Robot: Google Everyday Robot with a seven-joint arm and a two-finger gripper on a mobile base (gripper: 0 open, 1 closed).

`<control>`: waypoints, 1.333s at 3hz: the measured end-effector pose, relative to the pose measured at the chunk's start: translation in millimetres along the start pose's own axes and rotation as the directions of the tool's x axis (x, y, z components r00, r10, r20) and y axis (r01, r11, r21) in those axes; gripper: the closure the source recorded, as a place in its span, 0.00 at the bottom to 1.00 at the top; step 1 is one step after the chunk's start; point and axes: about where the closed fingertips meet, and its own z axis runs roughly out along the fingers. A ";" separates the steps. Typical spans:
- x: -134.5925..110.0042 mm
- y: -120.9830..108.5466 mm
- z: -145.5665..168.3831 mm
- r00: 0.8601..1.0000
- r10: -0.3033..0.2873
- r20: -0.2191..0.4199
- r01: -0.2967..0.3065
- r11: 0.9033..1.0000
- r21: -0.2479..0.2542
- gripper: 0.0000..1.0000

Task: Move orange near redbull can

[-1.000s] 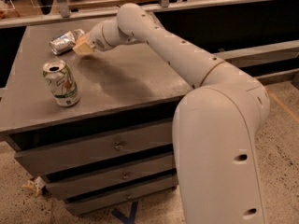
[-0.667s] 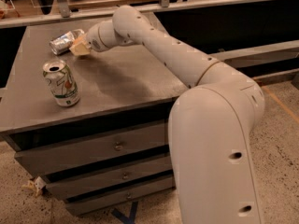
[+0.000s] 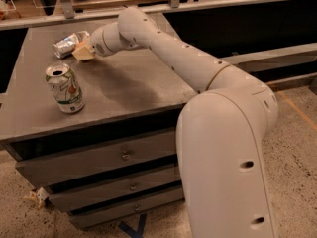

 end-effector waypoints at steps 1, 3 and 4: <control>1.0 0.3 1.3 1.000 0.008 -0.001 -0.008 1.000 0.006 0.61; 1.1 1.0 1.4 1.000 0.006 -0.004 -0.006 1.000 0.019 0.15; 2.2 0.5 0.5 1.000 0.004 -0.007 -0.004 1.000 0.024 0.00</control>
Offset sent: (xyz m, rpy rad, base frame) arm 0.0007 -0.0044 0.0030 -0.0015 -0.0136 -0.0300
